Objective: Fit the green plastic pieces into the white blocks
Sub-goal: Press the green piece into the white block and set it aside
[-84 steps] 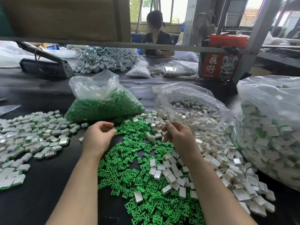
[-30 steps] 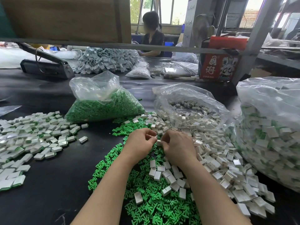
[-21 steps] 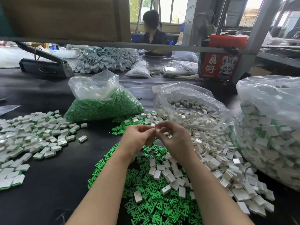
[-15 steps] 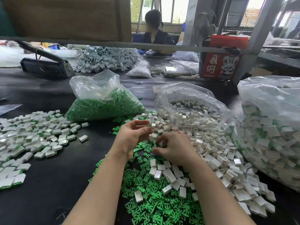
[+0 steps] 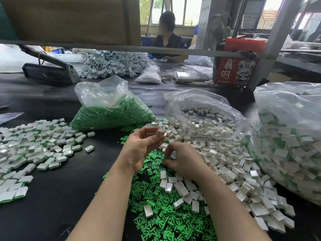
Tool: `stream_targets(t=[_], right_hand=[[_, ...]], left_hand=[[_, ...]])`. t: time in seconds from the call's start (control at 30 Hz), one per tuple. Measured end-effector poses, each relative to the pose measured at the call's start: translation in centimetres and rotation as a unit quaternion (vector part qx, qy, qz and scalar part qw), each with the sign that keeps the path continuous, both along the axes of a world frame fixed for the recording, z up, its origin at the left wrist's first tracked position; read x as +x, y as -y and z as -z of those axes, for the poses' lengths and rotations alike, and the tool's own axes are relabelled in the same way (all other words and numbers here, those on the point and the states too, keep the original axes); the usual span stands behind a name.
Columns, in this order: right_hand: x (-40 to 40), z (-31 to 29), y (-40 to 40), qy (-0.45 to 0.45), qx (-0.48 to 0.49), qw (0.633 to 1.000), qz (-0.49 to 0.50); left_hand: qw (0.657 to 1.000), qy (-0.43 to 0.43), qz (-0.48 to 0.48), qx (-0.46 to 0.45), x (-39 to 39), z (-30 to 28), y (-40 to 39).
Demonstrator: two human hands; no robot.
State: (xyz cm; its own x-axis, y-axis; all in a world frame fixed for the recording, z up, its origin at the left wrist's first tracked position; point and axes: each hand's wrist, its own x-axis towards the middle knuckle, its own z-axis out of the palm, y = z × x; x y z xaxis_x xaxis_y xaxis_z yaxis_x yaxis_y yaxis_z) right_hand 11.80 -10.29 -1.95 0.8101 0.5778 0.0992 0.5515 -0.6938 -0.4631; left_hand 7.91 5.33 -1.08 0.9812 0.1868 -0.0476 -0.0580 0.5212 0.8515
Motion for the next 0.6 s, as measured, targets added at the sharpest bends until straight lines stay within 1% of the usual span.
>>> stream_targets(t=[0.1, 0.17, 0.23, 0.3, 0.4, 0.47, 0.6], right_hand=[[0.0, 0.3, 0.0, -0.004, 0.038, 0.999, -0.002], [0.1, 0.5, 0.1, -0.009, 0.102, 0.995, 0.010], [0.1, 0.3, 0.2, -0.038, 0.185, 0.982, 0.023], [0.2, 0.0, 0.4, -0.086, 0.283, 0.955, 0.034], [0.1, -0.7, 0.8, -0.184, 0.427, 0.884, 0.038], [0.0, -1.1, 1.1, -0.214, 0.481, 0.850, 0.033], [0.0, -1.3, 1.3, -0.247, 0.535, 0.807, 0.028]], left_hand=[[1.000, -0.010, -0.014, 0.020, 0.0, 0.0, 0.0], [0.999, -0.012, -0.014, 0.029, 0.0, 0.0, 0.0], [1.000, -0.009, -0.009, 0.023, 0.0, 0.0, -0.1], [1.000, -0.004, -0.007, 0.013, -0.1, -0.1, 0.0], [1.000, 0.003, 0.001, 0.007, -0.1, -0.3, 0.2], [1.000, -0.002, 0.005, 0.001, -0.2, -0.4, 0.3], [1.000, -0.011, 0.004, -0.012, -0.1, -0.5, 0.8]])
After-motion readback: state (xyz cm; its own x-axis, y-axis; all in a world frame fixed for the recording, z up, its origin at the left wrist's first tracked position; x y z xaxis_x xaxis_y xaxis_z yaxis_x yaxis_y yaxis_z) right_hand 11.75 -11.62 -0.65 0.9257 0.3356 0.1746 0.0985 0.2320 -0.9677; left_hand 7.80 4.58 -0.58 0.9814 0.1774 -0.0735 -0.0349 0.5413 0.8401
